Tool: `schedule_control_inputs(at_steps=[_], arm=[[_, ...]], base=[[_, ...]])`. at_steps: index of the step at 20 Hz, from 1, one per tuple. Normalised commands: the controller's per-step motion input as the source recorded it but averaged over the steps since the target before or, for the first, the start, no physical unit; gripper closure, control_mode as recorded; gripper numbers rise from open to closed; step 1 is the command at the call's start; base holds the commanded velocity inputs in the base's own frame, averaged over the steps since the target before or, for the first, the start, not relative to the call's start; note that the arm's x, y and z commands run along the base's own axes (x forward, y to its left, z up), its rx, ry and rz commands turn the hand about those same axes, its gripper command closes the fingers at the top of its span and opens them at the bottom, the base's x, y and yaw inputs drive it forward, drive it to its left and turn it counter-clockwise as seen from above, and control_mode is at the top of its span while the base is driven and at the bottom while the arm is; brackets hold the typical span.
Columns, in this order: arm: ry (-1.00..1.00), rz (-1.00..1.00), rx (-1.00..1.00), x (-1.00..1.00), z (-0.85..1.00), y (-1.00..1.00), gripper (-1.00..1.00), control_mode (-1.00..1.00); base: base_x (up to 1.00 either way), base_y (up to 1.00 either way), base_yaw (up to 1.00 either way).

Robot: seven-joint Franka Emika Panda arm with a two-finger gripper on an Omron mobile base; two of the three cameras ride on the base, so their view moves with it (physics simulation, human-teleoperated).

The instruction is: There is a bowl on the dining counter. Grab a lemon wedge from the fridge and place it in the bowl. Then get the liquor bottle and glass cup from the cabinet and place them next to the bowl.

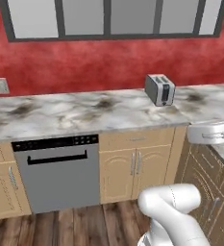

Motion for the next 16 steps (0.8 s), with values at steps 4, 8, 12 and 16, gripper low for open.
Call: schedule_control_inputs(at_steps=[4, 8, 12, 16], arm=[[0.00, 0.00, 0.00, 0.00, 0.00, 0.00, -1.00, 1.00], [0.00, 0.00, 0.00, 0.00, 0.00, 0.00, -1.00, 1.00], [0.00, 0.00, 0.00, 0.00, 0.00, 0.00, -1.00, 1.00], [0.00, 0.00, 0.00, 0.00, 0.00, 0.00, -1.00, 1.00]], base=[[0.85, 0.45, 0.37], [0.74, 0.49, 0.40], [0.67, 0.48, 0.41], [0.63, 0.45, 0.43]])
